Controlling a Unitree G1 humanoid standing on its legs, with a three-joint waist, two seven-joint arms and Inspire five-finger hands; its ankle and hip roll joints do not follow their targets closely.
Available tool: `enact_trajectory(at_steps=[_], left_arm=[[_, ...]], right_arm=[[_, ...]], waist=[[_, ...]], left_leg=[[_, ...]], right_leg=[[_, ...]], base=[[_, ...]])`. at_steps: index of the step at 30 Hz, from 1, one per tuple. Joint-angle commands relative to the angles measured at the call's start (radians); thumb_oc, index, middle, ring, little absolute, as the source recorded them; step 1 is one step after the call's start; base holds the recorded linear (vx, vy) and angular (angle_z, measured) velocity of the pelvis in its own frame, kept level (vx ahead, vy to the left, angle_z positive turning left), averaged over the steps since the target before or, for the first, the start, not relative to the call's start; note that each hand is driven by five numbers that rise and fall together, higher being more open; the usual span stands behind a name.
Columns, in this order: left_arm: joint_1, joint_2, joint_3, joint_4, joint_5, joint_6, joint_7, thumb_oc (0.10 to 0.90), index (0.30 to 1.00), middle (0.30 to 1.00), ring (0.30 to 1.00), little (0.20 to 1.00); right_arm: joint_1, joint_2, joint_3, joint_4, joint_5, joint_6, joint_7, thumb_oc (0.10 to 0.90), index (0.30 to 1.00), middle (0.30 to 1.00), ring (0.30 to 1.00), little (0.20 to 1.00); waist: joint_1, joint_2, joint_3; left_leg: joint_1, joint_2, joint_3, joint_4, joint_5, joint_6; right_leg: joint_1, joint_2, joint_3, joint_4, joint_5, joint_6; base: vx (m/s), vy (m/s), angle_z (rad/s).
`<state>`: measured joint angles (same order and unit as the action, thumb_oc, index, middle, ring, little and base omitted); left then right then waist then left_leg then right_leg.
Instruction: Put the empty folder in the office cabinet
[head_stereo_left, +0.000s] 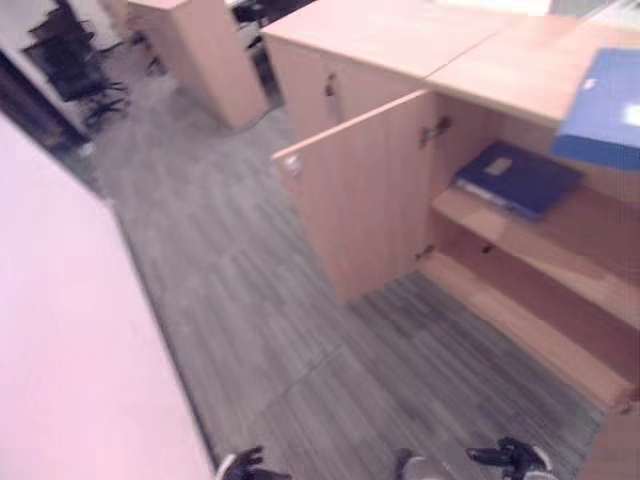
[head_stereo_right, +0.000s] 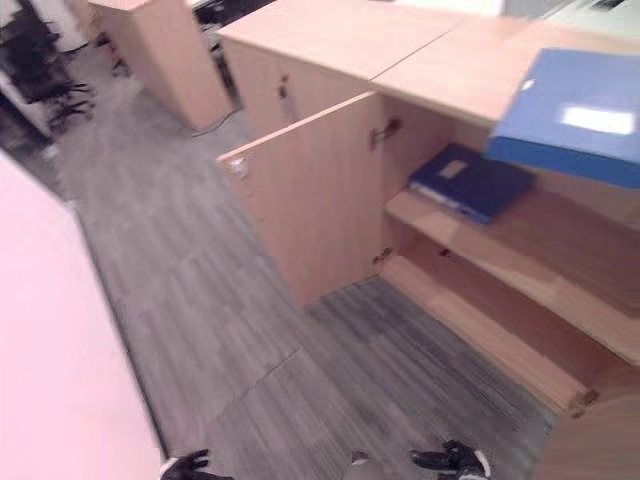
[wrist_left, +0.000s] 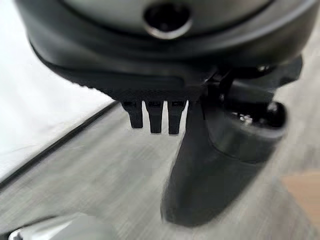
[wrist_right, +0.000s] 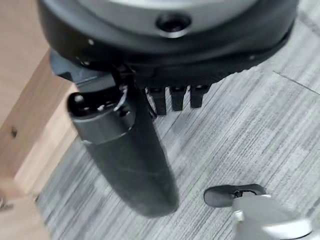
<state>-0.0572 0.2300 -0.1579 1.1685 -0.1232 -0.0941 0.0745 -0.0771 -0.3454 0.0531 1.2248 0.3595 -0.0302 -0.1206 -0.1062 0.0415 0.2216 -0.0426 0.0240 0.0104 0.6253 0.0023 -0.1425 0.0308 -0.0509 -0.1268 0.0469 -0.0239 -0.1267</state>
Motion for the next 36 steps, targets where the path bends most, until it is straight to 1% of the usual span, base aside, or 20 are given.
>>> enact_trajectory(at_steps=[1,3,4,5,6,7,8,11,12,14,15,18,23,26,29,30,32,34,35,36], left_arm=[[0.005,0.018,-0.039,0.010,-0.026,-0.015,0.020,0.800,0.900,0.900,0.900,0.900],[0.007,0.015,-0.038,0.013,-0.026,-0.015,0.021,0.800,0.900,0.900,0.900,0.900],[0.013,0.010,-0.037,0.022,-0.028,-0.015,0.022,0.800,0.900,0.900,0.900,0.900],[0.014,0.010,-0.038,0.023,-0.028,-0.016,0.023,0.800,0.900,0.900,0.900,0.900],[0.017,0.006,-0.042,0.035,-0.020,-0.015,0.019,0.800,0.900,0.900,0.900,0.900],[0.017,0.006,-0.042,0.035,-0.020,-0.015,0.019,0.800,0.900,0.900,0.900,0.900],[0.018,0.005,-0.043,0.047,-0.008,-0.012,0.016,0.800,0.900,0.900,0.900,0.900],[0.024,0.007,-0.039,0.055,-0.003,-0.013,0.016,0.800,0.900,0.900,0.900,0.900],[0.033,0.009,-0.034,0.061,0.009,-0.009,0.018,0.800,0.900,0.900,0.900,0.900],[0.036,0.011,-0.032,0.065,0.013,-0.009,0.019,0.800,0.900,0.900,0.900,0.900],[0.042,0.017,-0.023,0.076,0.017,-0.007,0.024,0.800,0.900,0.900,0.900,0.900],[0.029,0.031,-0.025,0.087,0.031,-0.001,0.031,0.800,0.900,0.900,0.900,0.900],[0.011,0.051,-0.030,0.082,0.038,-0.001,0.035,0.800,0.900,0.900,0.900,0.900],[-0.010,0.064,-0.026,0.061,0.017,0.000,0.034,0.800,0.900,0.900,0.900,0.900],[-0.024,0.071,-0.013,0.049,-0.005,-0.002,0.036,0.800,0.900,0.900,0.900,0.900],[-0.032,0.081,-0.018,0.043,-0.024,-0.003,0.034,0.800,0.900,0.900,0.900,0.900],[-0.026,0.080,-0.019,0.049,-0.021,-0.002,0.031,0.800,0.900,0.900,0.900,0.900],[-0.016,0.083,-0.010,0.059,-0.017,-0.002,0.031,0.800,0.900,0.900,0.900,0.900],[-0.015,0.083,-0.011,0.059,-0.017,-0.002,0.031,0.800,0.900,0.900,0.900,0.900],[-0.014,0.086,-0.008,0.063,-0.015,-0.002,0.033,0.800,0.900,0.900,0.900,0.900]], right_arm=[[0.010,-0.027,0.019,-0.015,0.017,-0.028,-0.007,0.800,0.900,0.900,0.900,0.900],[0.012,-0.024,0.028,-0.017,0.009,-0.028,-0.006,0.800,0.900,0.900,0.900,0.900],[0.018,-0.021,0.044,-0.015,-0.011,-0.026,-0.006,0.800,0.900,0.900,0.900,0.900],[0.019,-0.021,0.044,-0.015,-0.012,-0.026,-0.006,0.800,0.900,0.900,0.900,0.900],[0.022,-0.022,0.049,-0.006,-0.031,-0.025,-0.013,0.800,0.900,0.900,0.900,0.900],[0.022,-0.022,0.049,-0.006,-0.031,-0.025,-0.013,0.800,0.900,0.900,0.900,0.900],[0.023,-0.021,0.052,0.002,-0.041,-0.021,-0.013,0.800,0.900,0.900,0.900,0.900],[0.021,-0.018,0.059,0.006,-0.051,-0.019,-0.012,0.800,0.900,0.900,0.900,0.900],[0.020,-0.014,0.069,0.013,-0.065,-0.011,-0.008,0.800,0.900,0.900,0.900,0.900],[0.020,-0.009,0.071,0.013,-0.068,-0.010,-0.005,0.800,0.900,0.900,0.900,0.900],[0.018,-0.002,0.075,0.014,-0.076,-0.012,0.000,0.800,0.900,0.900,0.900,0.900],[0.016,0.015,0.076,0.019,-0.072,-0.012,0.000,0.800,0.900,0.900,0.900,0.900],[0.019,0.034,0.077,0.014,-0.058,-0.012,0.005,0.800,0.900,0.900,0.900,0.900],[0.014,0.044,0.091,0.003,-0.063,-0.013,0.010,0.800,0.900,0.900,0.900,0.900],[-0.016,0.044,0.100,-0.003,-0.072,-0.013,0.013,0.800,0.900,0.900,0.900,0.900],[-0.038,0.043,0.104,-0.024,-0.074,-0.017,0.013,0.800,0.900,0.900,0.900,0.900],[-0.041,0.048,0.104,-0.029,-0.079,-0.019,0.013,0.800,0.900,0.900,0.900,0.900],[-0.039,0.055,0.115,-0.032,-0.106,-0.021,0.011,0.800,0.900,0.900,0.900,0.900],[-0.038,0.055,0.115,-0.033,-0.106,-0.021,0.011,0.800,0.900,0.900,0.900,0.900],[-0.039,0.059,0.123,-0.035,-0.118,-0.023,0.005,0.800,0.900,0.900,0.900,0.900]], waist=[[0.085,0.006,0.032],[0.099,0.010,0.031],[0.129,0.024,0.027],[0.130,0.021,0.028],[0.154,0.028,0.026],[0.155,0.027,0.027],[0.169,0.031,0.026],[0.191,0.023,0.026],[0.223,0.027,0.013],[0.239,0.022,0.006],[0.247,0.021,-0.014],[0.247,-0.006,-0.037],[0.235,-0.052,-0.074],[0.233,-0.074,-0.081],[0.238,-0.083,-0.075],[0.238,-0.072,-0.056],[0.224,-0.034,-0.048],[0.240,-0.023,-0.044],[0.237,-0.025,-0.042],[0.242,-0.020,-0.042]], left_leg=[[-0.102,0.029,0.019,-0.274,0.018,0.046],[-0.097,0.025,-0.003,-0.367,0.031,0.047],[-0.126,0.010,-0.103,-0.502,0.076,0.046],[-0.117,0.008,-0.101,-0.511,0.078,0.046],[-0.165,0.001,-0.174,-0.611,0.129,0.043],[-0.163,0.000,-0.173,-0.612,0.129,0.044],[-0.224,-0.014,-0.195,-0.661,0.145,0.042],[-0.265,-0.044,-0.168,-0.675,0.157,0.048],[-0.295,-0.075,-0.170,-0.663,0.192,0.052],[-0.297,-0.085,-0.180,-0.656,0.197,0.051],[-0.275,-0.079,-0.226,-0.658,0.212,0.053],[-0.246,-0.057,-0.226,-0.669,0.241,0.052],[-0.228,-0.050,-0.179,-0.673,0.216,0.070],[-0.219,-0.052,-0.158,-0.670,0.184,0.089],[-0.192,-0.050,-0.132,-0.670,0.139,0.109],[-0.155,-0.030,-0.109,-0.671,0.108,0.119],[-0.133,-0.002,-0.085,-0.673,0.099,0.126],[-0.103,0.018,-0.042,-0.679,0.078,0.121],[-0.100,0.014,-0.044,-0.678,0.076,0.121],[-0.083,0.030,-0.031,-0.682,0.064,0.111]], right_leg=[[0.110,-0.027,0.126,-0.117,-0.041,0.179],[0.125,-0.021,0.148,-0.121,-0.047,0.182],[0.153,0.007,0.207,-0.114,-0.065,0.178],[0.157,0.004,0.208,-0.112,-0.070,0.178],[0.190,0.025,0.271,-0.089,-0.103,0.168],[0.192,0.024,0.271,-0.089,-0.104,0.168],[0.223,0.047,0.341,-0.068,-0.125,0.154],[0.255,0.057,0.407,-0.044,-0.149,0.141],[0.308,0.079,0.508,-0.039,-0.160,0.130],[0.322,0.072,0.540,-0.045,-0.165,0.133],[0.331,0.068,0.586,-0.045,-0.165,0.146],[0.332,0.048,0.619,-0.062,-0.149,0.165],[0.316,0.008,0.630,-0.058,-0.127,0.201],[0.280,-0.005,0.616,0.005,-0.099,0.236],[0.184,-0.003,0.518,0.122,-0.036,0.306],[0.102,-0.016,0.351,0.247,0.018,0.351],[0.036,-0.014,0.245,0.352,0.042,0.377],[0.000,-0.097,0.104,0.332,0.027,0.360],[0.004,-0.101,0.101,0.335,0.022,0.360],[-0.004,-0.141,0.032,0.282,-0.015,0.333]], base=[[0.51,0.106,-0.89],[0.39,0.068,-1.56],[0.31,0.023,-1.42],[0.60,-0.002,-1.20],[0.31,-0.028,-1.10],[0.57,-0.070,-1.01],[0.29,-0.048,-1.08],[0.45,-0.013,-1.52],[0.61,0.077,-1.29],[0.39,0.076,-1.45],[0.27,0.091,-1.96],[0.24,0.066,-1.04],[0.21,0.075,-0.32],[0.14,0.023,-0.20],[0.09,-0.008,-0.07],[0.05,0.059,-0.28],[0.04,0.140,-0.52],[0.06,0.068,-0.67],[0.09,-0.026,-0.99],[0.13,-0.064,-0.97]])
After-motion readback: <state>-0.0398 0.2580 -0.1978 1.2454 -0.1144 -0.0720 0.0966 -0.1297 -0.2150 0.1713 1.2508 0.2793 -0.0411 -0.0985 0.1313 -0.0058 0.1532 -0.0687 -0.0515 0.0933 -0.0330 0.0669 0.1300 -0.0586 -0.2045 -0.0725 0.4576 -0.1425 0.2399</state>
